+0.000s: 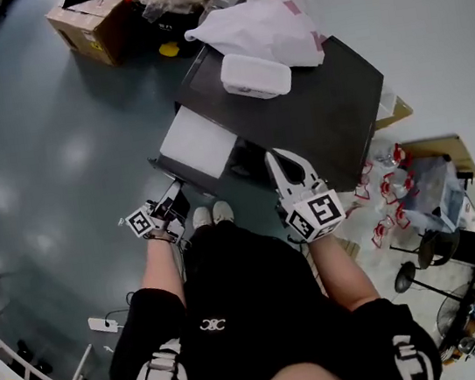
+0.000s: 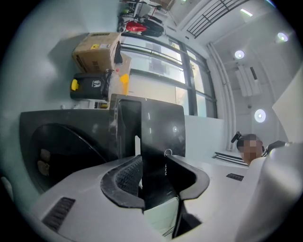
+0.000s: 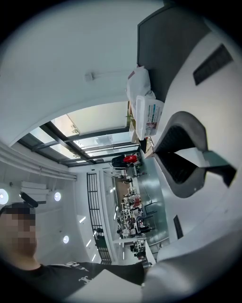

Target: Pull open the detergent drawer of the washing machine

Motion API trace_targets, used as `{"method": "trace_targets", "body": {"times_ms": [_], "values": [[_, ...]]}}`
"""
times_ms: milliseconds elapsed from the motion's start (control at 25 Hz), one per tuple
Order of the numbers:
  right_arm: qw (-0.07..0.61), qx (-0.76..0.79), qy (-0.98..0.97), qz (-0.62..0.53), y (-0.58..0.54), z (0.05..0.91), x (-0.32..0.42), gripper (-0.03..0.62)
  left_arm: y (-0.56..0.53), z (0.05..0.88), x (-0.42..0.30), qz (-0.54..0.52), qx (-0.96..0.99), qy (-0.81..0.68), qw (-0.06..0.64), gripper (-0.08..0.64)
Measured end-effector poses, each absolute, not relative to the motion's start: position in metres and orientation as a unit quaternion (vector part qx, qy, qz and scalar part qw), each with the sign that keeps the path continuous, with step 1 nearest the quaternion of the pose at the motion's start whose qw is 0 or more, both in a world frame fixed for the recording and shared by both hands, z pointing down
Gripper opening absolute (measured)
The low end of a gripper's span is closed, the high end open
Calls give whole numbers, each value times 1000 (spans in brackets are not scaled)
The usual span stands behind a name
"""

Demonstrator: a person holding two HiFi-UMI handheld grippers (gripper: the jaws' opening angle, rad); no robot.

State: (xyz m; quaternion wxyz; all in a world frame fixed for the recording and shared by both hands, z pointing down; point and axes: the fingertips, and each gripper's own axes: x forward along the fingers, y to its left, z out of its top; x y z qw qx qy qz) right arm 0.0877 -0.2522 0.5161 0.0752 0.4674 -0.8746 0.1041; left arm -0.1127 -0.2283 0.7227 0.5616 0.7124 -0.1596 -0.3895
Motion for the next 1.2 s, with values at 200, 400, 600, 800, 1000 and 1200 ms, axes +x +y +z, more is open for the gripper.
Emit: {"method": "trace_targets", "body": {"times_ms": [200, 400, 600, 800, 1000, 1200], "values": [[79, 444, -887, 98, -249, 513, 66, 0, -211, 723, -123, -383, 714, -158, 564, 146], [77, 430, -894, 97, -249, 510, 52, 0, -197, 723, -131, -375, 716, -157, 567, 146], [80, 416, -901, 95, -246, 510, 36, 0, -186, 722, -138, -375, 717, -157, 566, 146], [80, 407, -904, 100, -239, 510, 18, 0, -171, 718, -146, -367, 721, -153, 568, 146], [77, 400, -907, 104, -231, 511, 0, 0, -165, 721, -150, -377, 712, -157, 571, 144], [77, 393, -911, 100, -224, 510, -6, 0, -152, 721, -159, -377, 713, -159, 570, 146]]}}
